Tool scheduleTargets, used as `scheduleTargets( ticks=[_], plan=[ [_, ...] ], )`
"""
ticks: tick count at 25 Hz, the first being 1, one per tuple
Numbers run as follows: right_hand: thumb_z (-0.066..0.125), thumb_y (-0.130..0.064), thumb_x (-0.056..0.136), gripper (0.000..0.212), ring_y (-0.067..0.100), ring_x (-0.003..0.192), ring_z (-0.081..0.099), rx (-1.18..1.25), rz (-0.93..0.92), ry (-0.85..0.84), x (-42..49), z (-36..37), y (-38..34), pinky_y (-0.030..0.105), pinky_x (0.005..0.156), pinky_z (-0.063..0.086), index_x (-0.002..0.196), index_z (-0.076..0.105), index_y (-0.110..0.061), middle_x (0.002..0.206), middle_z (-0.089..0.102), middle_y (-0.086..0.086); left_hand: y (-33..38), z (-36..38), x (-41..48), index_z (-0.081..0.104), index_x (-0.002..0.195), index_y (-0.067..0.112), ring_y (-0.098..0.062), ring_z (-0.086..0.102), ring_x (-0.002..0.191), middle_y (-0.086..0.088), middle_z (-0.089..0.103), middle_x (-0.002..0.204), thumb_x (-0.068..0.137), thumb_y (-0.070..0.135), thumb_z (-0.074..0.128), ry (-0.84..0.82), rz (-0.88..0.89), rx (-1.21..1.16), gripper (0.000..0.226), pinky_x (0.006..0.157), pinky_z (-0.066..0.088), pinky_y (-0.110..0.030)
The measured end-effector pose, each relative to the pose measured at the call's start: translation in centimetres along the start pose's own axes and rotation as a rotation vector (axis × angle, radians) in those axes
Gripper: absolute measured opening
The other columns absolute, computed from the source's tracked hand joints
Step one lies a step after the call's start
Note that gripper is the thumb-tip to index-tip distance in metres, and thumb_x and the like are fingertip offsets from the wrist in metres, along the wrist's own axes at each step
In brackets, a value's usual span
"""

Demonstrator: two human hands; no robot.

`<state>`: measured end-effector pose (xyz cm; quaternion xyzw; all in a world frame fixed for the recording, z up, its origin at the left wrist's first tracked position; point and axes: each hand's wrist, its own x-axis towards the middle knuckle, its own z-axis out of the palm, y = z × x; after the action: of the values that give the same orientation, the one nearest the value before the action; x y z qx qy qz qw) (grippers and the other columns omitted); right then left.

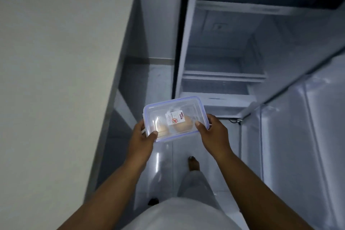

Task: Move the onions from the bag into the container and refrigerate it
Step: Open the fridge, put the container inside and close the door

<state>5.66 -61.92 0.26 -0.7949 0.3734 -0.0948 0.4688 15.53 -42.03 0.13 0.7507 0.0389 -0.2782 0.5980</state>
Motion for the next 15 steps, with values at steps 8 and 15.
scheduleTargets(
  ticks=[8,15],
  plan=[
    [0.066,-0.033,0.087,0.013,0.004,0.079,0.059,0.017,0.138,0.185,12.1,-9.0,9.0,0.004,0.063,0.036,0.099,0.063,-0.030,0.085,0.062,-0.013,2.2,17.3,11.3,0.043,0.139,0.036,-0.020,0.051,0.126,0.005,0.053,0.139,0.086,0.022,0.070,-0.277,-0.073,0.131,0.061,0.102,0.044,-0.043],
    [0.064,-0.028,0.089,0.027,0.026,0.096,0.064,-0.085,0.109,0.211,28.5,-9.8,17.8,0.027,0.080,0.046,0.110,0.065,-0.012,0.104,0.070,0.011,0.3,28.6,24.0,0.049,0.137,0.027,-0.015,0.060,0.106,0.001,0.061,0.127,0.087,0.008,0.066,-0.335,-0.034,0.072,0.056,0.087,0.048,-0.025]
  ],
)
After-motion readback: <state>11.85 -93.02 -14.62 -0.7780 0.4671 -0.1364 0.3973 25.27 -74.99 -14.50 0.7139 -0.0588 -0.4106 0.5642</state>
